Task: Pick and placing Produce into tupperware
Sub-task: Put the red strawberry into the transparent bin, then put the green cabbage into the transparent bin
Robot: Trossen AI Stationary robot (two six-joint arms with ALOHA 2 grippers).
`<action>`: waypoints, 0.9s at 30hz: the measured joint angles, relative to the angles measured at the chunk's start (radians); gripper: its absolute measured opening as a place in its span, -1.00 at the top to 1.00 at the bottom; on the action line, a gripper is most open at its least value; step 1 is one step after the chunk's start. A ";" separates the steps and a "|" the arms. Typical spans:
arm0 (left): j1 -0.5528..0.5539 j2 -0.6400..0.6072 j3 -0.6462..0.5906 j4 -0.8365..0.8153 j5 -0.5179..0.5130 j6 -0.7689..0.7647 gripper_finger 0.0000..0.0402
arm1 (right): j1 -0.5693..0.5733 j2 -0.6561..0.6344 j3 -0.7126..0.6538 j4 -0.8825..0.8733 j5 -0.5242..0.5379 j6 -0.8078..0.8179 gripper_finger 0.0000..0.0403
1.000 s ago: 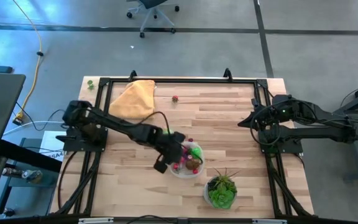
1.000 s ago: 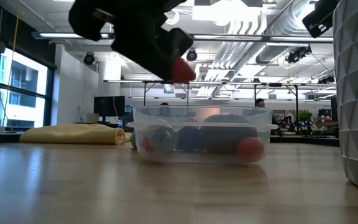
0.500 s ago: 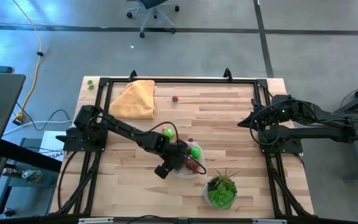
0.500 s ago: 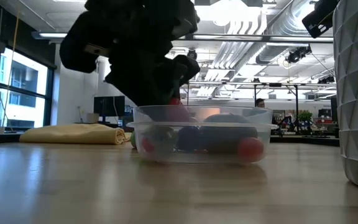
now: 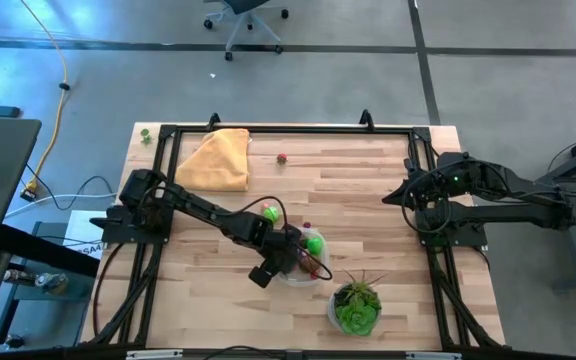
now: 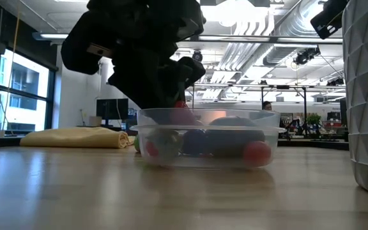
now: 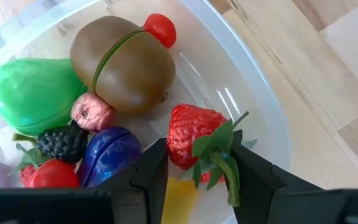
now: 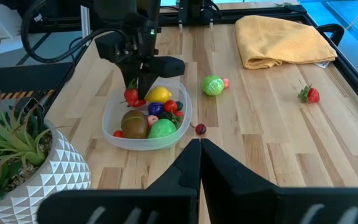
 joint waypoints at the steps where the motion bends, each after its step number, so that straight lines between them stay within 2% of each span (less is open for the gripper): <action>1: 0.000 0.000 0.000 0.000 0.000 0.000 0.36 | 0.000 0.000 0.000 0.000 0.000 0.000 1.00; 17: 0.000 0.000 0.000 0.002 0.001 -0.038 0.02 | 0.000 0.000 0.000 0.000 0.000 0.000 1.00; 23: 0.000 -0.008 0.009 -0.009 0.011 -0.064 0.01 | 0.000 0.000 -0.001 0.000 0.000 0.000 1.00; 27: 0.000 -0.021 0.087 -0.132 -0.035 -0.053 0.06 | 0.000 0.000 -0.001 0.000 0.000 0.000 1.00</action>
